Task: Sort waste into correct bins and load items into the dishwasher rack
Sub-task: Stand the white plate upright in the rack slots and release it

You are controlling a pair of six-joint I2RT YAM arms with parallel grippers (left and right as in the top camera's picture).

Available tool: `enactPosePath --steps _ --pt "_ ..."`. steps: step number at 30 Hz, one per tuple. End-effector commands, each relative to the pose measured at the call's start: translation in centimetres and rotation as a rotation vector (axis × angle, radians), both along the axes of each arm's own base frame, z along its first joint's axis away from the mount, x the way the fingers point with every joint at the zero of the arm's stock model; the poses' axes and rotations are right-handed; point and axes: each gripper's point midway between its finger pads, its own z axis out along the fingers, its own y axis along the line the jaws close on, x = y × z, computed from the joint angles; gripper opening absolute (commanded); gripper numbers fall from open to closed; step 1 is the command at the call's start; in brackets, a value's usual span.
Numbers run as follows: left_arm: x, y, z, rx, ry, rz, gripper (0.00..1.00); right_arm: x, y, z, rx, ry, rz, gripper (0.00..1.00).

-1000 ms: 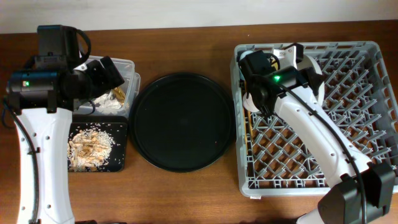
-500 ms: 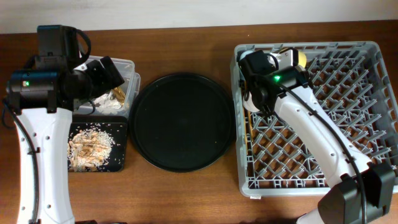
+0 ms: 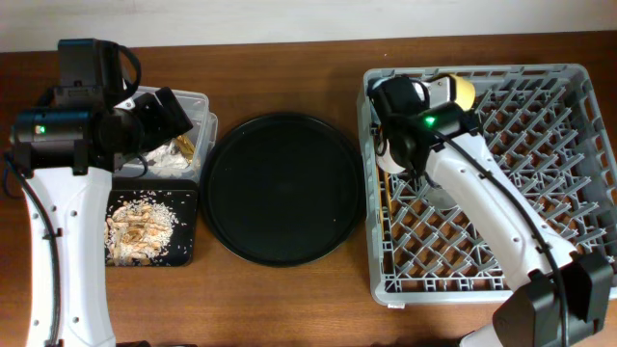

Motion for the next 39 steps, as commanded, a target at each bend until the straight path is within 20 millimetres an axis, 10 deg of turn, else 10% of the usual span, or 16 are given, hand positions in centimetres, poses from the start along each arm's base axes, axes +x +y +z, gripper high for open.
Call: enactPosePath --steps 1,5,7,29,36,39 --pt "0.0 0.0 0.5 0.004 -0.016 -0.012 0.99 0.9 5.1 -2.6 0.324 0.039 0.097 0.55" --pt "0.0 0.0 0.5 0.004 -0.016 -0.012 0.99 2.1 10.6 -3.4 0.613 0.044 0.217 0.60" --pt "0.0 0.0 0.5 0.004 -0.016 -0.012 0.99 2.0 11.4 -3.5 0.654 0.052 0.235 0.98" --pt "0.0 0.0 0.5 0.004 -0.016 -0.012 0.99 1.9 11.7 -3.4 0.654 0.053 0.244 0.98" --pt "0.0 0.0 0.5 0.004 -0.016 -0.012 0.99 -1.3 10.3 7.3 0.723 -0.213 0.331 0.98" --pt "0.0 0.0 0.5 0.004 -0.016 -0.012 0.99 -5.8 8.5 15.0 0.773 -0.431 0.401 0.98"
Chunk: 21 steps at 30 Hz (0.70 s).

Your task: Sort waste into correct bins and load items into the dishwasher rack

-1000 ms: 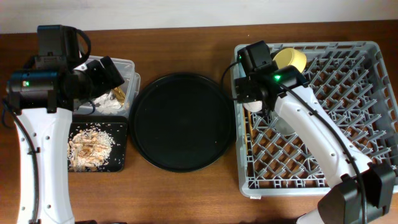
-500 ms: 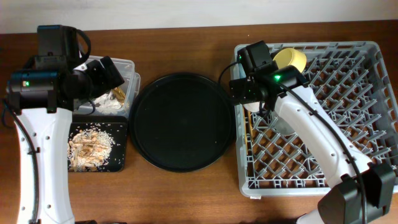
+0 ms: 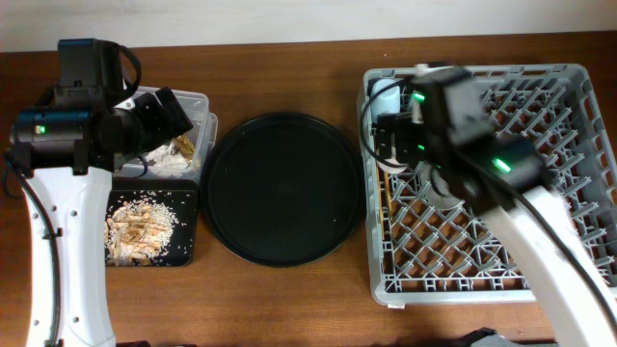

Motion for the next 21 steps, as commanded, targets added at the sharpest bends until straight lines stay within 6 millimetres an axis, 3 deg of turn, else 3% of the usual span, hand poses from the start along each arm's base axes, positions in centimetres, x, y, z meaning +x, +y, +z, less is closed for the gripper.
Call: enactPosePath --steps 1,3,4,6,8,12,15,17,19,21 --pt "0.0 0.0 0.5 0.004 -0.015 -0.012 0.99 -5.0 -1.7 8.0 0.100 -0.229 0.004 0.98" --pt "0.0 0.0 0.5 0.004 -0.015 -0.012 0.99 -9.1 -3.4 12.1 0.156 -0.369 0.004 0.98" --pt "0.0 0.0 0.5 0.004 -0.015 -0.012 0.99 -12.1 -4.6 14.4 0.194 -0.463 0.005 0.98" --pt "0.0 0.0 0.5 0.004 -0.015 -0.012 0.99 -16.5 -6.4 16.9 0.244 -0.587 0.005 0.98" --pt "0.0 0.0 0.5 0.004 -0.015 -0.012 0.99 -20.6 -8.1 18.6 0.288 -0.697 0.004 0.99" --pt "0.0 0.0 0.5 0.004 -0.015 -0.012 0.99 -27.6 -12.4 18.8 0.297 -0.857 -0.113 0.98" --pt "0.0 0.0 0.5 0.004 -0.015 -0.012 0.99 -29.8 -13.7 16.6 0.271 -0.911 -0.231 0.98" --pt "0.0 0.0 0.5 0.004 -0.015 -0.012 0.99 -29.9 -14.1 13.2 0.286 -0.932 -0.344 0.98" --pt "0.0 0.0 0.5 0.004 -0.015 -0.012 0.99 -28.6 -14.4 10.3 0.351 -0.956 -0.428 0.98" --pt "0.0 0.0 0.5 0.004 -0.015 -0.012 0.99 -24.6 -14.5 7.7 0.425 -0.938 -0.470 0.98"
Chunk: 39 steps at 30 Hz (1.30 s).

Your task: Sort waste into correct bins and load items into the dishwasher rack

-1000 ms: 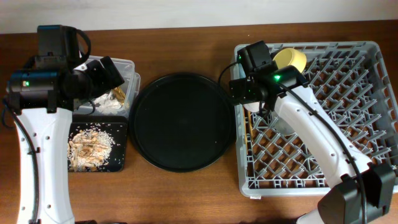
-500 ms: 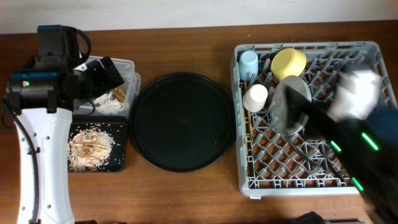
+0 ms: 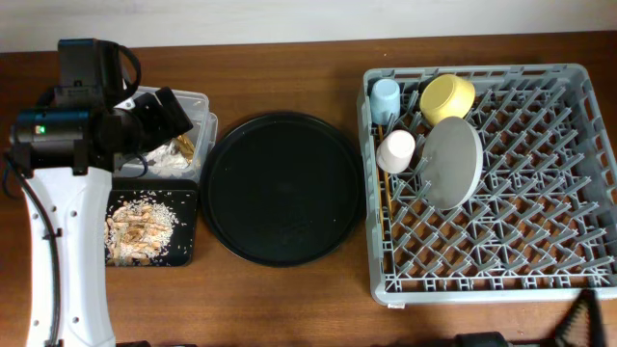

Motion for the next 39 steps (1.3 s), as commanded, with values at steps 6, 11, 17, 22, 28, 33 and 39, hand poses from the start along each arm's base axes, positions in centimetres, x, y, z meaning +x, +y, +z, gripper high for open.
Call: enactPosePath --steps 6,11,17,22,28,33,39 --pt "-0.1 0.0 0.5 0.003 -0.015 -0.012 0.99 12.6 0.9 -7.1 0.119 -0.236 0.079 0.98" --pt "-0.1 0.0 0.5 0.003 -0.015 -0.012 0.99 15.5 1.4 -13.7 0.023 -0.109 0.079 0.98" --pt "-0.1 0.0 0.5 0.003 -0.015 -0.012 0.99 17.4 2.7 -22.5 -0.105 0.194 0.127 0.98" --pt "-0.1 0.0 0.5 0.003 -0.015 -0.012 0.99 17.4 4.0 -25.0 -0.241 0.312 0.190 0.98" --pt "-0.1 0.0 0.5 0.003 -0.015 -0.012 0.99 17.4 5.2 -25.2 -0.439 0.329 0.246 0.98" --pt "-0.1 0.0 0.5 0.003 -0.015 -0.012 0.99 17.4 5.2 -25.2 -0.597 0.342 0.232 0.98" --pt "-0.1 0.0 0.5 0.003 -0.015 -0.012 0.99 17.4 5.1 -25.2 -0.598 0.342 0.231 0.98"
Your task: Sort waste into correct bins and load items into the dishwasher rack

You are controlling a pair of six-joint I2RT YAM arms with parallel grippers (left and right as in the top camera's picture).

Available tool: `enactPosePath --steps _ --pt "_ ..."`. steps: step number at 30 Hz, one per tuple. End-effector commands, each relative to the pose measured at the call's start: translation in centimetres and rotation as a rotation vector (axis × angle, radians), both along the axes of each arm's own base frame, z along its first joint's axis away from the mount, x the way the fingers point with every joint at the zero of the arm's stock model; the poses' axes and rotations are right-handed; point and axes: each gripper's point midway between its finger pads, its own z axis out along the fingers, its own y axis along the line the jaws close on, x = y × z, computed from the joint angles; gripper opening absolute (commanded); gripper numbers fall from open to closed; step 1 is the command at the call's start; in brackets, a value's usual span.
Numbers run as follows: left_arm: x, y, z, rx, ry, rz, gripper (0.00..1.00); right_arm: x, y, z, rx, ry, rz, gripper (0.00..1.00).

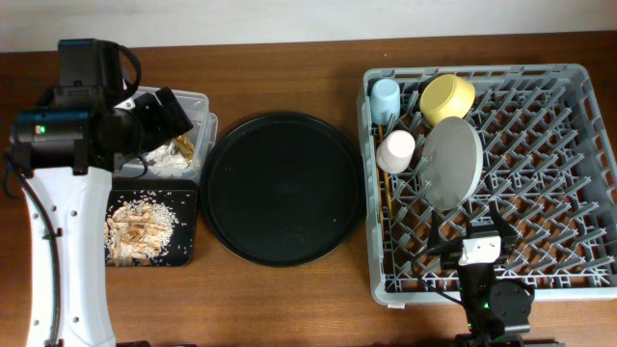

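Note:
The grey dishwasher rack [569,173] at the right holds a blue cup [386,96], a yellow bowl [446,96], a white cup [395,149] and a grey plate [451,162] standing on edge. Thin wooden sticks [386,193] lie along its left side. A black round tray [281,188] in the middle is bare. My left gripper [166,114] hovers over the clear bin [198,106]; its jaws are too dark to read. My right gripper [496,222] sits low over the rack's front edge, its jaws unclear.
A black bin [188,246] with pale food scraps sits in front of the clear bin, which holds crumpled paper waste. The left arm's white link runs down the left table edge. A white wall borders the far side.
The right arm, only a sliver at the bottom right corner before, now shows its wrist and gripper over the rack's front edge. The left arm and all the dishes have not moved.
The right gripper was first down at the rack's back left corner among the cups and bowl. Then it stood higher over that spot. Then it was almost out of view, leaving cups, bowl and plate in the rack. Now it rests at the front edge.

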Motion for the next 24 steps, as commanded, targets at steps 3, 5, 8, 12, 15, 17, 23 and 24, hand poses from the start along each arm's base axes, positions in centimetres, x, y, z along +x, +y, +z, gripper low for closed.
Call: enactPosePath --steps 3,5,8,12,15,17,23,24 --pt "-0.1 0.0 0.5 0.003 -0.015 -0.012 0.99 0.0 0.4 -0.3 -0.012 0.007 0.020 0.98" --pt "-0.1 0.0 0.5 0.003 -0.015 -0.012 0.99 0.0 0.4 -0.3 -0.012 0.008 0.020 0.98" --pt "-0.1 0.0 0.5 0.003 -0.015 -0.012 0.99 0.0 0.4 -0.3 -0.012 0.008 0.020 0.98" --pt "-0.1 0.0 0.5 0.003 -0.015 -0.012 0.99 0.0 0.4 -0.3 -0.012 0.009 0.020 0.98" --pt "-0.1 0.0 0.5 0.003 -0.015 -0.012 0.99 0.0 0.4 -0.3 -0.012 0.009 0.020 0.98" --pt "-0.1 0.0 0.5 0.003 -0.015 -0.012 0.99 0.0 0.4 -0.3 -0.012 0.009 0.020 0.98" --pt "-0.8 -0.2 1.6 0.004 -0.049 -0.017 0.99 0.0 0.4 -0.3 -0.012 0.009 0.020 0.98" --pt "-1.4 -0.7 2.5 0.005 -0.078 -0.032 0.99 0.0 0.4 -0.3 -0.012 0.009 0.020 0.98"
